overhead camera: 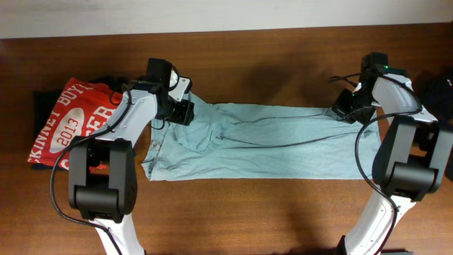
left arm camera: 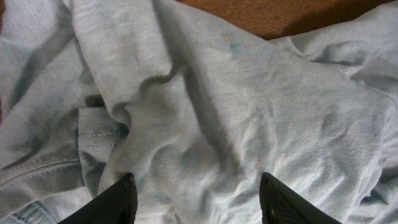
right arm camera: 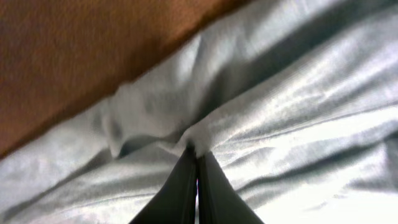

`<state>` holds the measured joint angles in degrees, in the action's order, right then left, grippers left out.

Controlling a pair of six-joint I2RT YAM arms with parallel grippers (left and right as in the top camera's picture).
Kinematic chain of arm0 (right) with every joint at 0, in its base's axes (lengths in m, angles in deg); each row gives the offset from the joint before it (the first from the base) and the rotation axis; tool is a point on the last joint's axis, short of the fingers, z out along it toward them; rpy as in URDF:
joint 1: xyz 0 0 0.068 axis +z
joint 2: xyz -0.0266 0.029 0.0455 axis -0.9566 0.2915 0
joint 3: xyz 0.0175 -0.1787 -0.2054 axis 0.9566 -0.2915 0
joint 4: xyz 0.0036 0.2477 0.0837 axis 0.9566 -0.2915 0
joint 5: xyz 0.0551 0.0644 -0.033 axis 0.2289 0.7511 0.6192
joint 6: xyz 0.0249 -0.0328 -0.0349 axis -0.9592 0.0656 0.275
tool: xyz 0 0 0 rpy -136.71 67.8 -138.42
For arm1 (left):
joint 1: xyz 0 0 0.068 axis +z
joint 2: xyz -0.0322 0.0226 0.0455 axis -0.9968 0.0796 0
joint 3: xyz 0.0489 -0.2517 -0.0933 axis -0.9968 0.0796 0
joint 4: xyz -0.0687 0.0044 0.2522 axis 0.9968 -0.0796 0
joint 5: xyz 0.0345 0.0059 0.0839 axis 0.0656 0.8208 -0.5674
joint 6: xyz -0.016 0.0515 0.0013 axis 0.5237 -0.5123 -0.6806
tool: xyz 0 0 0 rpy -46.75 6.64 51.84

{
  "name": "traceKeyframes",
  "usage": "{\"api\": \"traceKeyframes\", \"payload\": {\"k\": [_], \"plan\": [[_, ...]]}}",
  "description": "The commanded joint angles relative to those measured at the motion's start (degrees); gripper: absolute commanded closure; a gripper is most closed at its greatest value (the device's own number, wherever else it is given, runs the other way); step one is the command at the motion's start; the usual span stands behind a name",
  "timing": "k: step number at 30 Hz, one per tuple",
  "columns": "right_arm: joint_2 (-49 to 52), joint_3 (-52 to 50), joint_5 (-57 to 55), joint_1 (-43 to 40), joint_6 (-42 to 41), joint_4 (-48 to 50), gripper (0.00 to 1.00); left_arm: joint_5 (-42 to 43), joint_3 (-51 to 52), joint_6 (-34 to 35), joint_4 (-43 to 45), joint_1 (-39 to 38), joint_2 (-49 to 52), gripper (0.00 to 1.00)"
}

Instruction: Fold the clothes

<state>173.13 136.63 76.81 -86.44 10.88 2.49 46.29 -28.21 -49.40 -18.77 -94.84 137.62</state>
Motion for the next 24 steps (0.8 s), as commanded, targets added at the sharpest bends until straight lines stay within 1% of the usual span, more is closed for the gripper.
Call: {"api": "traceKeyframes", "payload": {"k": [1, 7, 12, 17, 18, 19, 21, 24], "plan": [[-3.85, 1.42, -0.52, 0.57, 0.72, -2.38, 0.96, 0.2, 0.17, -0.98, -0.04, -0.22, 0.17, 0.37], [-3.85, 1.42, -1.29, 0.57, 2.14, -6.91, 0.96, 0.2, 0.17, -0.98, -0.07, -0.22, 0.17, 0.37], [-3.85, 1.42, -6.29, 0.57, 3.65, -11.47, 0.96, 0.17, 0.17, -1.01, -0.07, -0.2, 0.17, 0.37], [-3.85, 1.42, -7.87, 0.61, 4.09, -13.14, 0.95, 0.2, 0.17, -1.01, -0.04, -0.17, 0.17, 0.37], [-3.85, 1.42, -8.07, 0.61, 4.11, -13.22, 0.93, 0.17, 0.17, -1.01, -0.04, -0.17, 0.17, 0.37], [-3.85, 1.42, -8.04, 0.61, 4.11, -13.29, 0.87, 0.2, 0.17, -1.01, -0.04, -0.17, 0.17, 0.37], [-3.85, 1.42, -8.02, 0.61, 4.11, -13.29, 0.7, 0.17, 0.17, -1.01, -0.07, -0.17, 0.17, 0.37], [-3.85, 1.42, -8.15, 0.57, 4.81, -13.29, 0.54, 0.17, 0.17, -1.01, -0.07, -0.17, 0.17, 0.37]]}}
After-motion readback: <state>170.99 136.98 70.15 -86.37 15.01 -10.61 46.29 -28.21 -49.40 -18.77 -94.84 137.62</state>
